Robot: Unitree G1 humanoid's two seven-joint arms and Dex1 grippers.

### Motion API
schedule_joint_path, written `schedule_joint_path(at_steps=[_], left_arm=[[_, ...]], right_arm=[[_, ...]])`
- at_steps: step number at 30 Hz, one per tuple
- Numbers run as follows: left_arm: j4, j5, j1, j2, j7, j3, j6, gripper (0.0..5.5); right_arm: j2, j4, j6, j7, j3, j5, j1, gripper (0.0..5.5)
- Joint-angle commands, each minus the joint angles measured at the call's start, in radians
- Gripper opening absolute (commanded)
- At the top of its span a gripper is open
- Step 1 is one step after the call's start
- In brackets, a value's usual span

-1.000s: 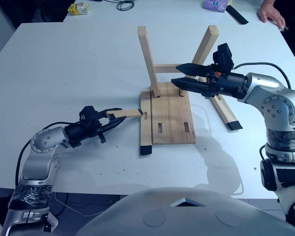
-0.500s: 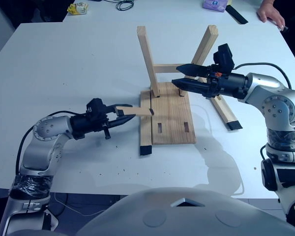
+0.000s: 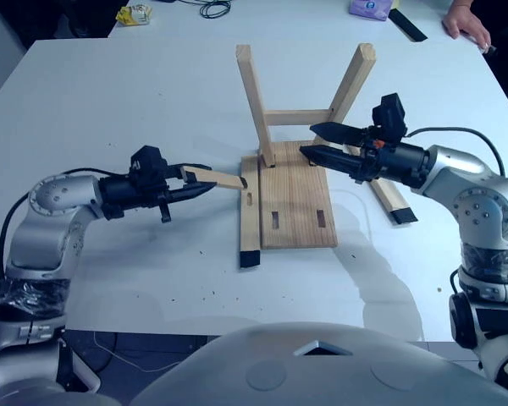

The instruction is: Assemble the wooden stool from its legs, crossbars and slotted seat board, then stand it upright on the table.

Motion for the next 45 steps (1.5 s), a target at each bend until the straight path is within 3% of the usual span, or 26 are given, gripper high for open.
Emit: schedule_joint_path(at_steps=[1,9,20,45], left_arm=[[0.079,0.068,-0.113,0.021,-0.077,-0.105,0.034,1.31],[0.244,0.160,-0.296,-0.004,-0.214,-0.247,0.029,1.31],[0.281,0.217,-0.421,-0.005,-0.333,-0.337,0.016,1.31],[0.229,0.174,-0.401,-0.040,-0.325,-0.310,0.046,1.31]], right_arm=[[0.035,-0.068,-0.004,-0.069,-0.017,0.026,0.062,3.30],[0.097,-0.159,-0.030,-0.178,-0.022,0.039,0.168,3.30],[0.190,-0.276,-0.118,-0.320,0.002,0.020,0.342,3.30],[0.195,-0.310,-0.191,-0.394,0.035,0.032,0.433,3.30]])
